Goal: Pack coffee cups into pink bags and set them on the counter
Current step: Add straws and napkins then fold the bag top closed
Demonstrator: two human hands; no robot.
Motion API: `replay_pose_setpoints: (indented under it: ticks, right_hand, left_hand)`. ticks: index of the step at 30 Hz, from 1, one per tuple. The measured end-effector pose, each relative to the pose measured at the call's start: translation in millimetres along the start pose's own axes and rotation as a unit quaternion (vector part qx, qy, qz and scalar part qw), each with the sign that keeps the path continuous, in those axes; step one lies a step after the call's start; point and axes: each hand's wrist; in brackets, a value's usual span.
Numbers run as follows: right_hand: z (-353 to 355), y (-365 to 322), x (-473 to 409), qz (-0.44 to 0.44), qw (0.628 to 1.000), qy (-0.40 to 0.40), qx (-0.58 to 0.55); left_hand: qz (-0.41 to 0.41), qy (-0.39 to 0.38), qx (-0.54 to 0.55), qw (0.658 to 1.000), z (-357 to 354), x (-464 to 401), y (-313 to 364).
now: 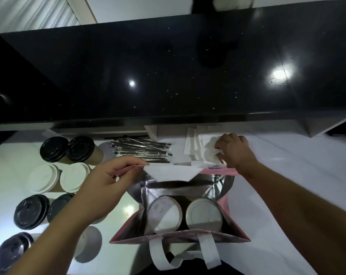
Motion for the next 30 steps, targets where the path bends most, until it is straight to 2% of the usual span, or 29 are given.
replay_pose_setpoints:
  ticks: [5, 11, 15, 21, 23, 25, 28, 30]
  right_hand:
    - [9, -1, 1, 0.001, 1.0, -0.005, 0.014]
    - [31, 11, 25, -0.036, 0.993, 0.027, -0.112]
    - [54, 13, 56, -0.102, 0.967, 0.052, -0.227]
    - [117, 4, 111, -0.151, 0.918, 0.116, -0.348]
    - [155, -4, 136, -0.112, 0.912, 0.143, -0.369]
    - [200, -19, 163, -0.013, 0.919, 0.135, -0.371]
    - [246, -53, 192, 0.117, 0.957, 0.072, -0.257]
    - [248, -82, 195, 0.151, 0.978, 0.056, -0.13]
  left_hand:
    - [0.006, 0.005, 0.008, 1.0, 2, -1, -1]
    - [0.008, 0.017, 0.003, 1.0, 5, -2, -8]
    - [-0.005, 0.017, -0.022, 1.0, 5, -1, -11]
    - [-0.038, 0.009, -0.083, 0.996, 8, -2, -8]
    - [-0.043, -0.005, -0.117, 0.992, 7, -3, -4]
    - [-0.051, -0.006, -0.138, 0.989, 5, -5, 0]
    - [-0.058, 0.006, -0.123, 0.991, 2, -9, 3]
    - [-0.053, 0.012, -0.099, 0.994, 1, -11, 4]
Point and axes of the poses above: each hand's wrist, its own x-axis away from the middle knuckle, its own z-axis out of the back of the hand, y = z × x, and after that the axes turned 9 degrees about x, right-handed
